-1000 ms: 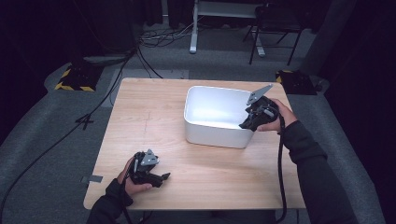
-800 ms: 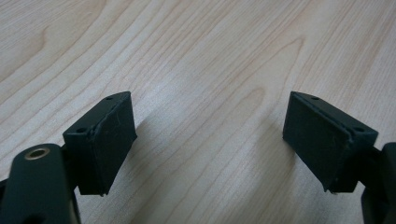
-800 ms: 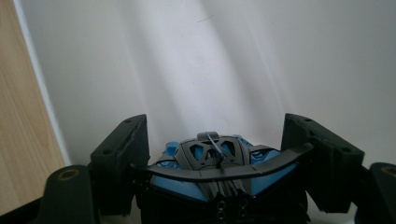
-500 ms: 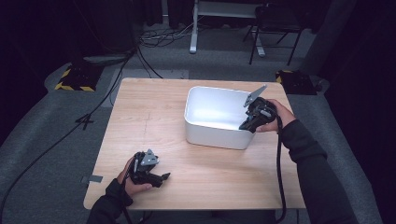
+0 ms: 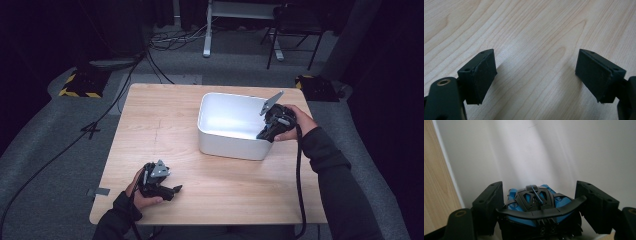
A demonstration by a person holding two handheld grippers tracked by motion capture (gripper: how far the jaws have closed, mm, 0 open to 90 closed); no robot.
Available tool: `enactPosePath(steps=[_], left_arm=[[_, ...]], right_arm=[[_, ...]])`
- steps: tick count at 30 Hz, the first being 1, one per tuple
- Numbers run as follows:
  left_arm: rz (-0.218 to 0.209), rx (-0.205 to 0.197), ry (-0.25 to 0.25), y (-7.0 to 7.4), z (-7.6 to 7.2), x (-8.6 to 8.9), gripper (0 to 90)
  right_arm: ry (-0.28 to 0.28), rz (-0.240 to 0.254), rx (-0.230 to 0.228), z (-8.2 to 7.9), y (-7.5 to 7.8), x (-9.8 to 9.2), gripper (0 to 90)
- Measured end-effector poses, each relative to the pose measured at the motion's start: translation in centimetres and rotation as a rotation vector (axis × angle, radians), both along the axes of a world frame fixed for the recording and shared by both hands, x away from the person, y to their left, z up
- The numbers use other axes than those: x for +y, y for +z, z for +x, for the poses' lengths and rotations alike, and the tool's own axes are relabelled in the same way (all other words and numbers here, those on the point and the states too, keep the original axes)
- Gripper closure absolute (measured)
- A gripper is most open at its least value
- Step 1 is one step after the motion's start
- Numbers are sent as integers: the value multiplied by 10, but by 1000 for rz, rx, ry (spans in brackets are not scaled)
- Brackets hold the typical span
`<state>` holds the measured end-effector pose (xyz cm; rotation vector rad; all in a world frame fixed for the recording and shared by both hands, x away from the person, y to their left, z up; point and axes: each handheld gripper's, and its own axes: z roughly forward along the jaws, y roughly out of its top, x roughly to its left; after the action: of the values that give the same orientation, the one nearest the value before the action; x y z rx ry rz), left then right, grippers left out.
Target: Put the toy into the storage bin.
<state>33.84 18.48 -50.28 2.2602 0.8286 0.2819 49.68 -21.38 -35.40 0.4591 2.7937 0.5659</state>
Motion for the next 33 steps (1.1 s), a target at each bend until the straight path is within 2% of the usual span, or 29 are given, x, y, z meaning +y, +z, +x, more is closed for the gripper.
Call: enactPosePath(steps=[3, 6, 9, 10, 14, 15, 16, 20, 22, 23, 25, 27, 28, 29, 30, 31, 33], left_arm=[[0, 3, -2, 0, 0, 0, 173], [-1, 0, 0, 0, 0, 0, 173], [1, 2, -1, 0, 0, 0, 173], [1, 4, -1, 0, 0, 0, 173], [1, -1, 1, 0, 0, 0, 173], [2, -2, 1, 0, 0, 0, 173], [2, -2, 1, 0, 0, 0, 173], [1, 0, 1, 0, 0, 0, 173], [3, -2, 1, 0, 0, 0, 173], [2, -2, 1, 0, 0, 0, 173], [2, -2, 2, 0, 0, 0, 173], [2, -2, 1, 0, 0, 0, 173], [2, -2, 1, 0, 0, 0, 173], [2, -2, 1, 0, 0, 0, 173], [2, -2, 1, 0, 0, 0, 173], [2, -2, 1, 0, 0, 0, 173], [3, -2, 1, 0, 0, 0, 173]], right_arm=[[3, 3, -2, 0, 1, -1, 243], [-2, -5, -22, -2, 3, -1, 243], [3, 0, -18, -2, 3, -1, 243], [-4, 19, -19, -2, 4, -2, 243], [1, 36, -18, -3, 3, -3, 242], [3, 64, -28, -3, 4, -6, 242], [3, 64, -28, -3, 4, -6, 242], [9, 117, -29, -6, 8, -10, 239], [5, 122, -26, -7, 9, -11, 238], [-12, 138, -31, -9, 12, -15, 238], [-9, 168, -39, -10, 15, -19, 243], [-21, 187, -24, -12, 16, -21, 245], [-13, 195, -45, -12, 16, -24, 245], [-13, 195, -45, -12, 16, -24, 245], [-26, 225, -39, -14, 16, -27, 245], [-26, 225, -39, -14, 16, -27, 245], [-31, 254, -63, -18, 19, -31, 238]])
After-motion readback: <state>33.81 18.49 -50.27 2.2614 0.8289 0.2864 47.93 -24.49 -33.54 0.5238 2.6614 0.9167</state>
